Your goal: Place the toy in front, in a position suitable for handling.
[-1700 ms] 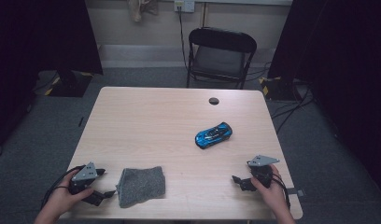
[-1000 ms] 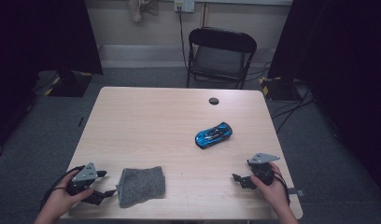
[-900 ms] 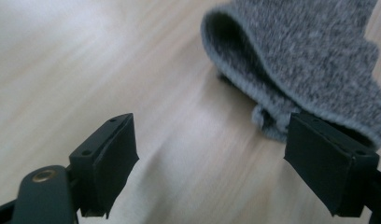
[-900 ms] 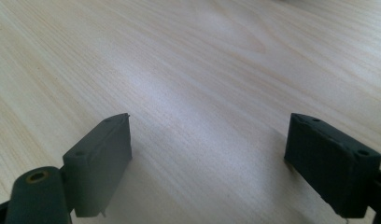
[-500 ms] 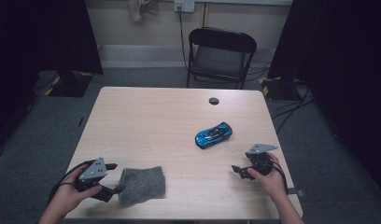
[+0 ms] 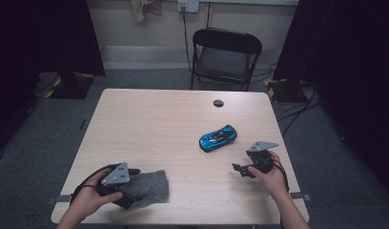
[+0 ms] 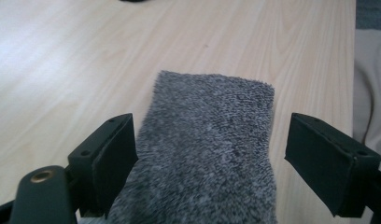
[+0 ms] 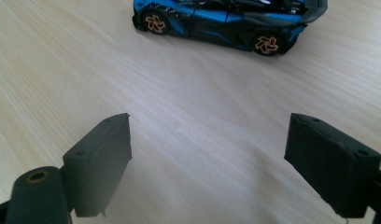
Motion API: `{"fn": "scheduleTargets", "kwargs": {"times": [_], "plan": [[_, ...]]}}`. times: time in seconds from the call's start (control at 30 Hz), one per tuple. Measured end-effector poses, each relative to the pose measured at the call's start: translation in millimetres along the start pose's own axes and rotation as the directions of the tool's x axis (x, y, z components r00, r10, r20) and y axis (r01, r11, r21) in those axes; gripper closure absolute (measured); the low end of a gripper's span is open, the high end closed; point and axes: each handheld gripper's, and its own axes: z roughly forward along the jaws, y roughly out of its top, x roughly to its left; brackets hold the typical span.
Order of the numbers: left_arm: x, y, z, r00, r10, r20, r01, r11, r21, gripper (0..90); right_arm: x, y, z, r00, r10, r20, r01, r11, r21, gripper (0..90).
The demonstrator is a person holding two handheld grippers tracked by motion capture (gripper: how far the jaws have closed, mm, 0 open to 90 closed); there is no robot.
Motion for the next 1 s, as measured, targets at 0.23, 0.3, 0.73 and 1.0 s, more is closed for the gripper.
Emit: {"fn": "scheduleTargets", "kwargs": {"times": [0.23,0.3,0.73,1.0], "plan": [[-4.0,-0.8,22.4,0.999,0.028,0.034,-0.03,0.9977,0.06,16.0,-6.7,18.0,7.5,0.9996,-0.021,0.021,0.021,1.0,0.014,14.2],[-3.8,-0.5,25.7,0.999,0.023,0.039,-0.026,0.9978,0.062,15.9,-10.3,24.6,10.6,0.9995,-0.011,0.03,0.011,1.0,0.012,14.2],[0.4,-6.1,38.6,0.9991,0.002,-0.042,0.003,0.9917,0.129,15.8,-30.6,67.6,36.8,0.9984,0.022,0.053,-0.022,1.0,-0.005,14.2],[2.3,-11.1,44.2,0.9995,-0.012,-0.03,0.016,0.99,0.14,14.9,-33.1,71.4,53.3,0.9985,0.036,0.041,-0.037,0.999,0.01,14.2]]}}
